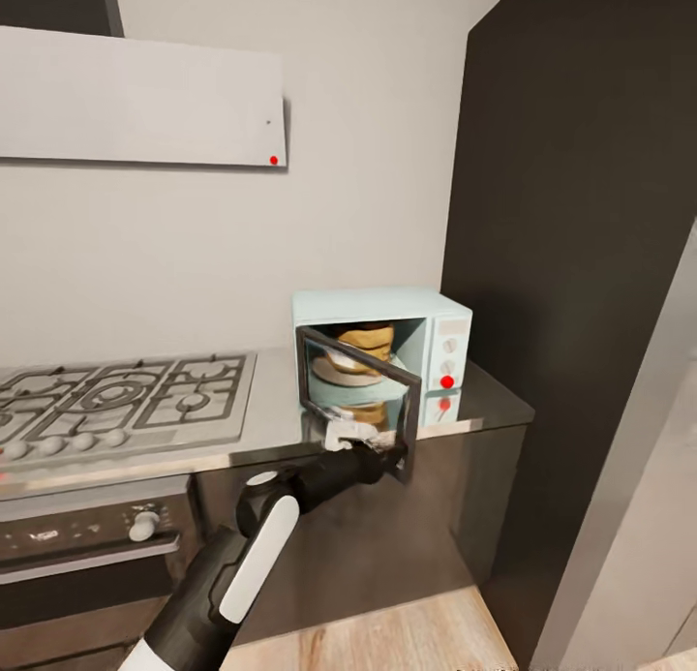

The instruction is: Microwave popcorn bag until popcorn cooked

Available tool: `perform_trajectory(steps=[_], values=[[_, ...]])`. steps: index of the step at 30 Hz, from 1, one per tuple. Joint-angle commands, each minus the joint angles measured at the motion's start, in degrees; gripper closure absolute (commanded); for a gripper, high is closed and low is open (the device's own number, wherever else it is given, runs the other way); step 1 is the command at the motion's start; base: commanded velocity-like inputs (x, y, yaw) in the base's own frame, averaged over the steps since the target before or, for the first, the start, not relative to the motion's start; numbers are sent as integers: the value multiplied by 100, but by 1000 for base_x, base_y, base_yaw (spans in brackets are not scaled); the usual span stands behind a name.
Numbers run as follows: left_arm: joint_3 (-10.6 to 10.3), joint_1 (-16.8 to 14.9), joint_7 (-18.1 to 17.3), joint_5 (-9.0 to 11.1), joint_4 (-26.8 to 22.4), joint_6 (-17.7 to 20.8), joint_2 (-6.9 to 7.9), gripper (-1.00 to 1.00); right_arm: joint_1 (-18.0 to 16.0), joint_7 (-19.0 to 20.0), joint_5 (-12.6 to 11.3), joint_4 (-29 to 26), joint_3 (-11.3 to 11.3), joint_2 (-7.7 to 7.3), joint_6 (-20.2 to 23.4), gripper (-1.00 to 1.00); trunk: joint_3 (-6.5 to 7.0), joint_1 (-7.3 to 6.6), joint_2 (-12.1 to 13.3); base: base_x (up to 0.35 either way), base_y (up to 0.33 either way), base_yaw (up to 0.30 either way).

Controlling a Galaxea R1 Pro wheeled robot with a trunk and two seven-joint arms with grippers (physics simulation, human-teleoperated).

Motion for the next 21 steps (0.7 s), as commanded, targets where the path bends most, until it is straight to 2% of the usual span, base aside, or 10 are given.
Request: perform_trajectory(steps=[1, 12, 21], values=[[-9, -3, -8, -15, -2, 22, 0, -100, -7, 6, 39, 13, -47, -4, -4, -100, -1, 0, -3, 0, 0, -205], [39, -3, 0, -31, -50, -39, 16, -100, -7, 40, 40, 13, -49, -13, 22, -100, 7, 0, -3, 16, 0, -33], [-22, -3, 0, -31, -7, -40, -11, -100, -7, 15, 42, 13, -41, -5, 22, -100, 7, 0, -3, 291, 0, 0]])
